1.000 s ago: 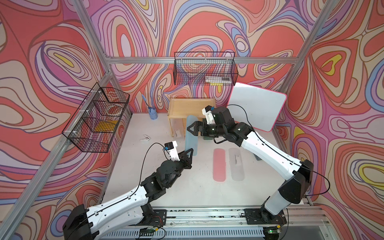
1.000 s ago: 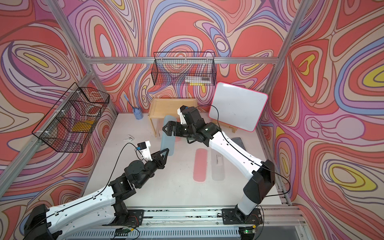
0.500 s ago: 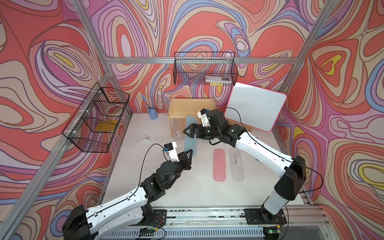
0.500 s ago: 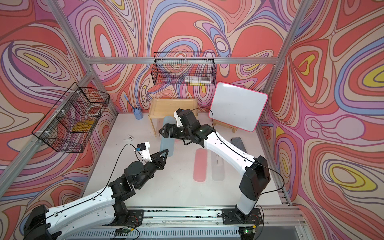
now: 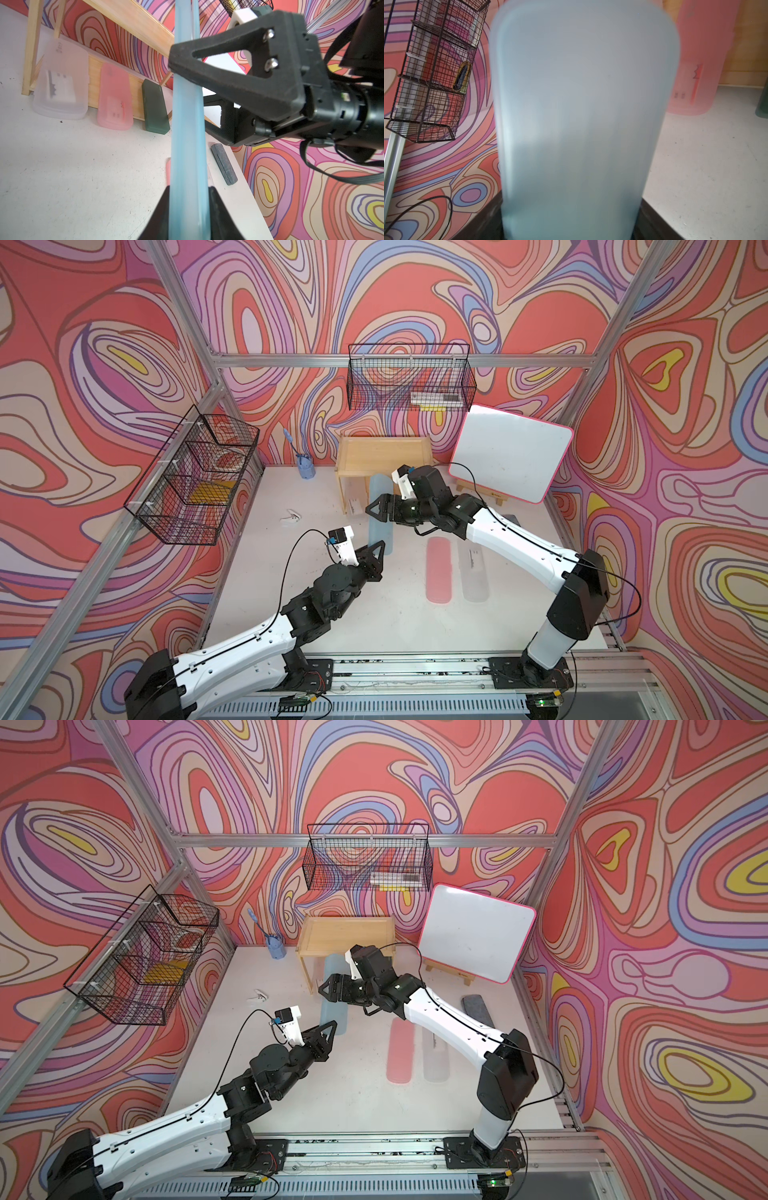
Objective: Remove the pencil cases from the shelf
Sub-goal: Pick up the pencil case from the shelf, then place the pencil case at the center of the board.
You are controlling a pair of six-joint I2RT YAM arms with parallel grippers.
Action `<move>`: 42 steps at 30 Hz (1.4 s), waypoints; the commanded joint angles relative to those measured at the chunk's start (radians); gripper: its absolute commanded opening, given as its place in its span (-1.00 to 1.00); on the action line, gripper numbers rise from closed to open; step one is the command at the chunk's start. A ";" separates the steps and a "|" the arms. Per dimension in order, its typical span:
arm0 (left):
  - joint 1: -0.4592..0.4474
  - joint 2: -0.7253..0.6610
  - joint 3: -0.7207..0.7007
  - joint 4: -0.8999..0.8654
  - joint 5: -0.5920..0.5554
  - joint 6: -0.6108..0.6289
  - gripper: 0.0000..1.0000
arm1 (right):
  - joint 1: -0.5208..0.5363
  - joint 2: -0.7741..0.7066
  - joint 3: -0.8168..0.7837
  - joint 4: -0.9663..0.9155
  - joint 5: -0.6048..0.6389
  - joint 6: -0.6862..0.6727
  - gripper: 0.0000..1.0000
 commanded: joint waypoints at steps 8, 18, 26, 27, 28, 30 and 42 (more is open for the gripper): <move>-0.004 -0.099 0.014 -0.266 -0.198 -0.024 0.60 | -0.001 -0.081 -0.138 -0.092 0.157 -0.032 0.44; -0.004 -0.161 0.026 -0.536 -0.381 0.008 0.67 | 0.105 -0.051 -0.323 -0.153 0.275 0.081 0.48; -0.004 -0.065 0.032 -0.514 -0.341 -0.011 0.69 | 0.110 0.133 -0.252 -0.181 0.310 0.116 0.50; -0.004 -0.060 0.033 -0.513 -0.340 -0.012 0.69 | 0.109 0.153 -0.243 -0.185 0.311 0.117 0.50; -0.005 -0.055 0.032 -0.513 -0.338 -0.015 0.69 | 0.109 0.170 -0.236 -0.189 0.311 0.115 0.51; -0.003 -0.054 0.030 -0.515 -0.339 -0.018 0.70 | 0.109 0.194 -0.229 -0.194 0.312 0.112 0.51; 0.009 -0.067 0.014 -0.539 -0.338 -0.028 0.73 | 0.109 0.270 -0.168 -0.254 0.355 0.071 0.80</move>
